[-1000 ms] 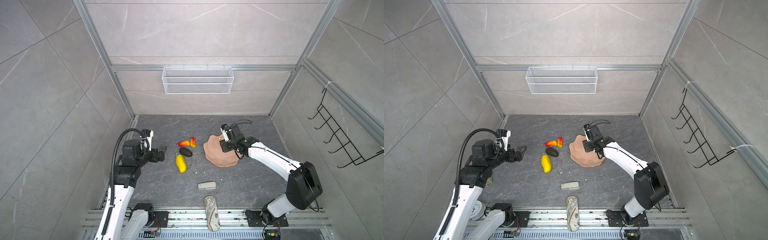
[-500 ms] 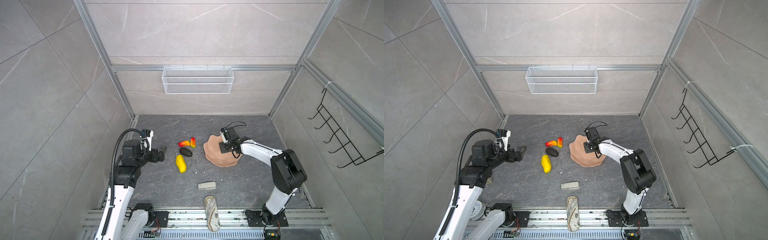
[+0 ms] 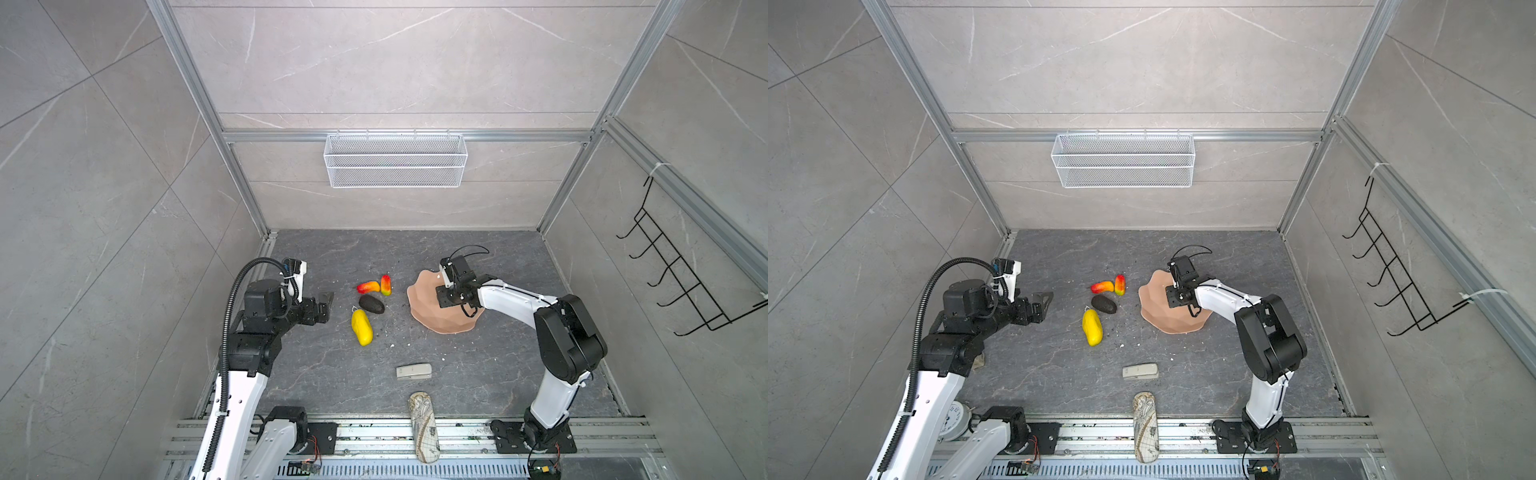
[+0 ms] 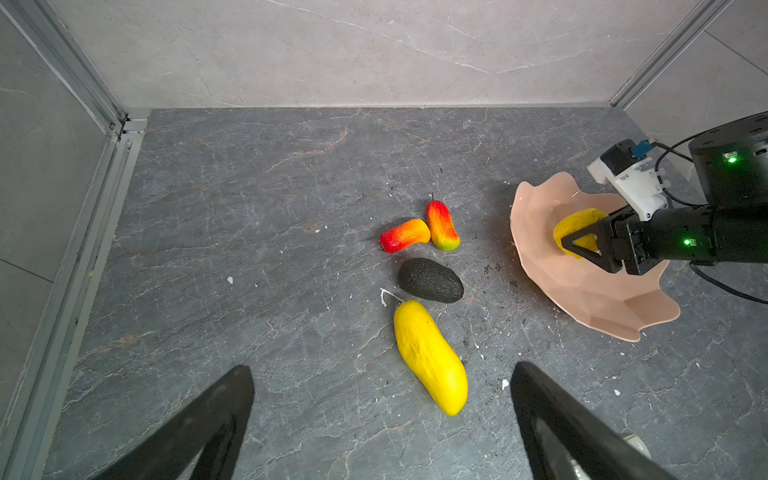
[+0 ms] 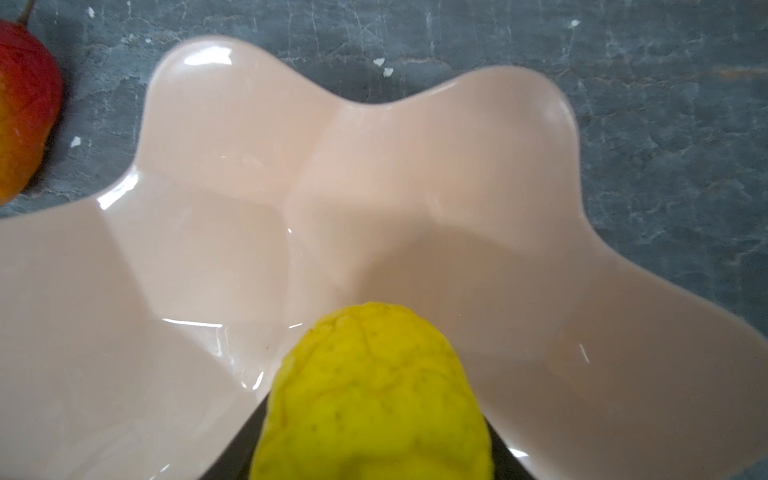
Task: Place and organize the fake fruits in the fruit bowl
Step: 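Carry the lemon with the right gripper over the pink bowl and release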
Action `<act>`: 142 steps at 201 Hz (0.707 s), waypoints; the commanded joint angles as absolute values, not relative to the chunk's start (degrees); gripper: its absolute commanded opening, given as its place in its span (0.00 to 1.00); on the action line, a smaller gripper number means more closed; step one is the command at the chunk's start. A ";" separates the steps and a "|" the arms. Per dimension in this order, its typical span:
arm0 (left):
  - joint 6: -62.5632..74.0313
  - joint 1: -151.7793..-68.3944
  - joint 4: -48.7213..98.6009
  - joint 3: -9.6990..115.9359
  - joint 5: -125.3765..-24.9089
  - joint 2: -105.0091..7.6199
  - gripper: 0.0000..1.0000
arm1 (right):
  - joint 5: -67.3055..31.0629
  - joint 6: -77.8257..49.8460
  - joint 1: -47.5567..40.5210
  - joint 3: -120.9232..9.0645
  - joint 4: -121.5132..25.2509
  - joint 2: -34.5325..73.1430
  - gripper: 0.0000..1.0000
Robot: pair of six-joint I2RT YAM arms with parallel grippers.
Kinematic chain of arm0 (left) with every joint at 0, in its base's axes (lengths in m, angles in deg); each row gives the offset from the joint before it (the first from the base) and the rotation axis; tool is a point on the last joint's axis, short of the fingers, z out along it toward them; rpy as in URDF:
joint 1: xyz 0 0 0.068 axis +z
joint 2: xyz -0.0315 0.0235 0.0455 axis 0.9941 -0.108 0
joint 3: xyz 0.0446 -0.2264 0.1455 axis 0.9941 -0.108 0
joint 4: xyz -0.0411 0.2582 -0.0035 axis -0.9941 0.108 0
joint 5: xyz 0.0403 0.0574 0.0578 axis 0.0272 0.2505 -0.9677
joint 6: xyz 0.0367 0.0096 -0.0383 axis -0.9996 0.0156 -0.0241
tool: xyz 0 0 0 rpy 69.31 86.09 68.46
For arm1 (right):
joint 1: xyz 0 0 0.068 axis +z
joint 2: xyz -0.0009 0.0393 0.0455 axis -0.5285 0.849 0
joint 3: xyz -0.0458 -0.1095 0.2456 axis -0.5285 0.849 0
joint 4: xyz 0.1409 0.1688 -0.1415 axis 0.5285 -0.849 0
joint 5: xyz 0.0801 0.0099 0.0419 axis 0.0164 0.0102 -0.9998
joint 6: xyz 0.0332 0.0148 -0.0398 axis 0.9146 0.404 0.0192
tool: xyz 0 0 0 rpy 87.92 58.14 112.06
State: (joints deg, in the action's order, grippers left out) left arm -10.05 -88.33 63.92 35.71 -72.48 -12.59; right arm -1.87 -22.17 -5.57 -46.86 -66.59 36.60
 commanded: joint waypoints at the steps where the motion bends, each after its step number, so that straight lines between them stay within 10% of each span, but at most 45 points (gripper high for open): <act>1: -11.43 -88.59 63.35 35.24 -72.95 -11.91 1.00 | -1.65 -20.50 -5.66 -45.72 -65.73 38.31 0.30; 142: -11.50 -88.54 63.09 35.11 -72.89 -11.55 1.00 | -1.31 -20.42 -5.63 -46.19 -67.35 37.28 0.61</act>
State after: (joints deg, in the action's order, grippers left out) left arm -10.05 -88.33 63.88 35.18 -72.48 -12.46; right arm -1.85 -20.88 -5.57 -46.42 -65.84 38.81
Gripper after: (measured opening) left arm 0.999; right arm 0.585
